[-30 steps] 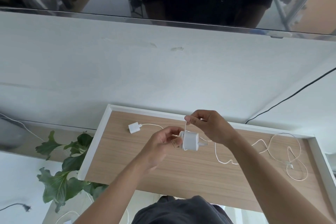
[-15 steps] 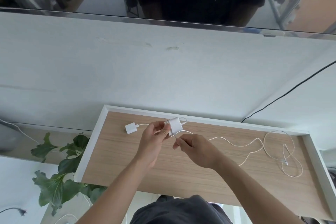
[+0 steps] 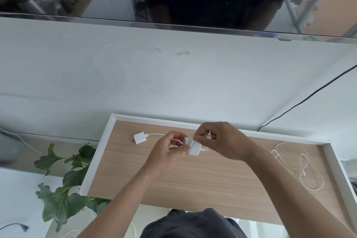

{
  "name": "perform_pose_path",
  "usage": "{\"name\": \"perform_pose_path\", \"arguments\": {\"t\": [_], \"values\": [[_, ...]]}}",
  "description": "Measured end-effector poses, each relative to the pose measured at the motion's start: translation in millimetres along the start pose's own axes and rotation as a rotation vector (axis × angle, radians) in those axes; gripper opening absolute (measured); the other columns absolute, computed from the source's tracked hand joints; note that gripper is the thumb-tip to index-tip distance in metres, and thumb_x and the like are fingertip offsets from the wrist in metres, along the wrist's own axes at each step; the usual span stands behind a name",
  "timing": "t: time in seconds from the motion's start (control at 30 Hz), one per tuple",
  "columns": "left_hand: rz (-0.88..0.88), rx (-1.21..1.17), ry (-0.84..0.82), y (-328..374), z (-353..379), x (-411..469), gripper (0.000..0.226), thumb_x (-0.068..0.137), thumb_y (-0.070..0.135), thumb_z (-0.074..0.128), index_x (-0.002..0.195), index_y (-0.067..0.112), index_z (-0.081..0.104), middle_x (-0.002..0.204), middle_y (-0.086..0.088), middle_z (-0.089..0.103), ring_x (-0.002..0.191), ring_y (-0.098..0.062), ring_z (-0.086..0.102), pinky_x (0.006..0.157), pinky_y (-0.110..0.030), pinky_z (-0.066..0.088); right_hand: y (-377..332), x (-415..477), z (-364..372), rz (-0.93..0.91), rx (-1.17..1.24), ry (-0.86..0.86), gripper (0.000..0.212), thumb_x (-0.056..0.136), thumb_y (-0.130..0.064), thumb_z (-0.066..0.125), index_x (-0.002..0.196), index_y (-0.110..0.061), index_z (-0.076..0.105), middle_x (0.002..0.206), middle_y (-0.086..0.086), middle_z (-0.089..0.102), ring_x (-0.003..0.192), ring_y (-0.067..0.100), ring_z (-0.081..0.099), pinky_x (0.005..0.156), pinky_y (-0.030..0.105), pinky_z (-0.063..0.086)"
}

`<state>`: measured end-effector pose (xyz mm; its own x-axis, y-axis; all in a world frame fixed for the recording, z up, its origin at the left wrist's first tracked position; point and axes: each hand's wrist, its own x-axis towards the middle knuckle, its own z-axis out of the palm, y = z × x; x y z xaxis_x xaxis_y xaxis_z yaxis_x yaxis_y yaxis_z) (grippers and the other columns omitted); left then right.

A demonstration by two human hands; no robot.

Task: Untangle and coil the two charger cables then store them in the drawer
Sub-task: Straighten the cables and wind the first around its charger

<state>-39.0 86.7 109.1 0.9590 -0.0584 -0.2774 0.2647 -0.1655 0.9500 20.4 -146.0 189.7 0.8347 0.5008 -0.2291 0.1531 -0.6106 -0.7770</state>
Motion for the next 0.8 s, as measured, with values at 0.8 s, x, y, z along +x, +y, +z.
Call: {"name": "perform_pose_path", "arguments": {"t": [0.8], "values": [[-0.019, -0.323, 0.251, 2.4, 6.5, 9.5, 0.028, 0.097, 0.032, 0.083, 0.118, 0.019, 0.069, 0.113, 0.007, 0.08, 0.108, -0.017, 0.077, 0.104, -0.043, 0.059, 27.4, -8.8, 63.9, 0.123, 0.052, -0.118, 0.045, 0.118, -0.043, 0.046, 0.118, -0.01, 0.076, 0.086, 0.009, 0.068, 0.07, 0.005, 0.059, 0.076, 0.033, 0.054]]}}
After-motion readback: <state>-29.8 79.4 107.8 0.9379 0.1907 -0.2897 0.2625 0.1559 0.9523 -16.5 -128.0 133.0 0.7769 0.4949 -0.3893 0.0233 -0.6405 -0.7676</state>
